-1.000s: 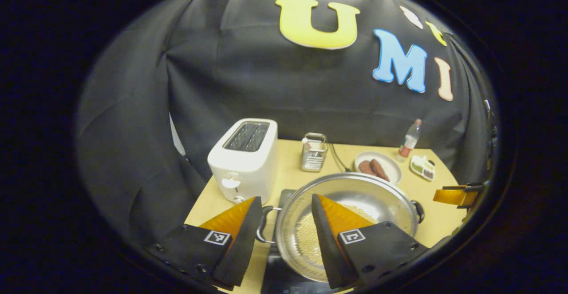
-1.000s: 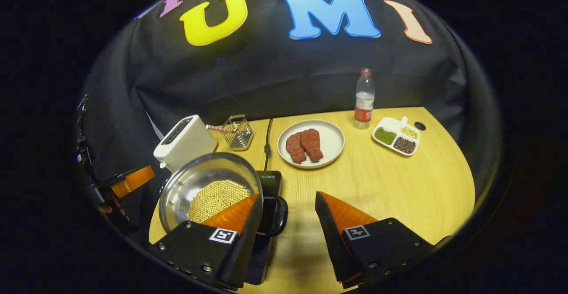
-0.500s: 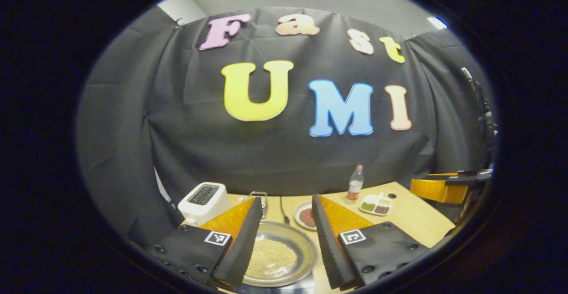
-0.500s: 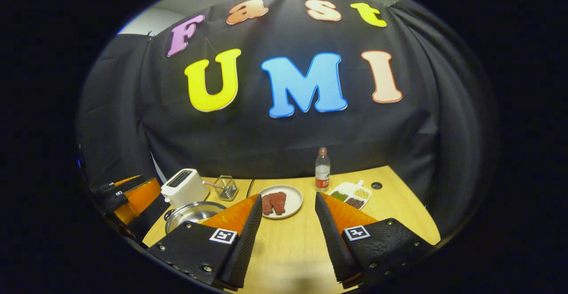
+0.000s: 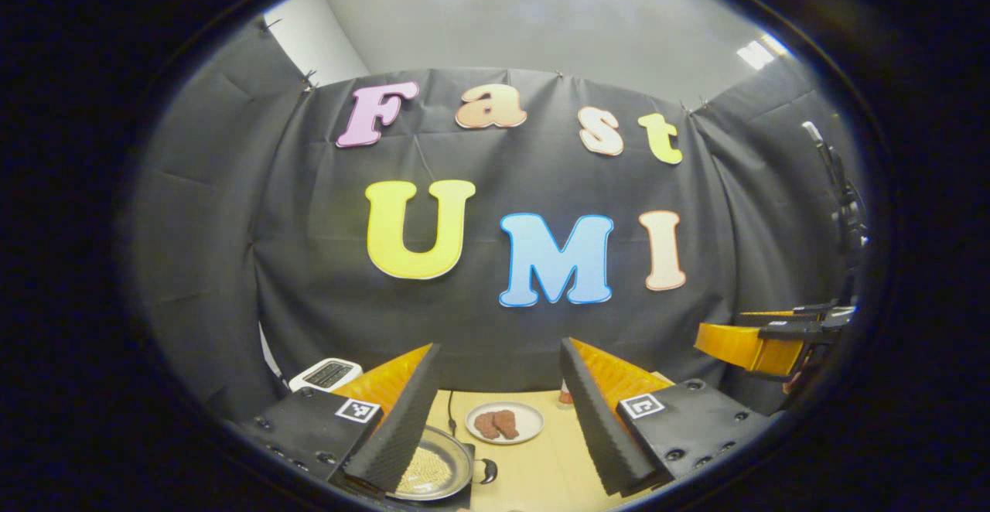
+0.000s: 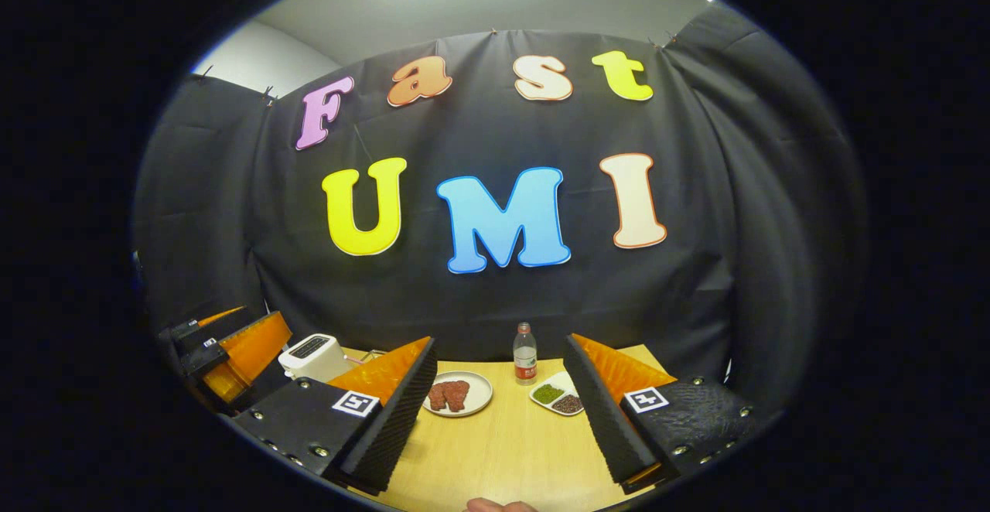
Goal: First push the handle of the pot to place it horizontally, then grasp the pot with both hands and set it on the induction cooktop.
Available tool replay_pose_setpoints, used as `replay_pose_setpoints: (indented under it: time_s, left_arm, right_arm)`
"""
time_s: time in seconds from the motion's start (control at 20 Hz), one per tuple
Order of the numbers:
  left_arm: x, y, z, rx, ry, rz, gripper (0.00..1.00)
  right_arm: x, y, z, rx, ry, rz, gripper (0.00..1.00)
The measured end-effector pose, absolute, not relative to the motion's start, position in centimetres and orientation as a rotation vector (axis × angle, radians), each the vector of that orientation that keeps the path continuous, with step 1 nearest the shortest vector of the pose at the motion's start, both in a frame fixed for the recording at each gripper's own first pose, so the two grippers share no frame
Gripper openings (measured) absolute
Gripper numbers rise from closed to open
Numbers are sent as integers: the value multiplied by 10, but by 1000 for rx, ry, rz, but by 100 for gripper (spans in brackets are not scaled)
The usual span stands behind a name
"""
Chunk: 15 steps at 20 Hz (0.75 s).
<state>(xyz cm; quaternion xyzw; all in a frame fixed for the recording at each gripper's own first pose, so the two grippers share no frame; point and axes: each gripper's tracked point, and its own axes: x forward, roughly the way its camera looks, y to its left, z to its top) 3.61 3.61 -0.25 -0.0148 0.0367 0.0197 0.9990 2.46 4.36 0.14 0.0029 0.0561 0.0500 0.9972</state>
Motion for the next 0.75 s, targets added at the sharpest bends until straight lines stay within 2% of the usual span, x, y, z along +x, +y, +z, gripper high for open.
replay_pose_setpoints:
  time_s: [0.2,0.75]
  left_arm:
    - [21,28,-9,-32,77,62,100]
    - [5,51,-5,-30,83,25,98]
  right_arm:
    - [18,31,3,5,92,113,100]
    - [0,27,11,19,74,26,100]
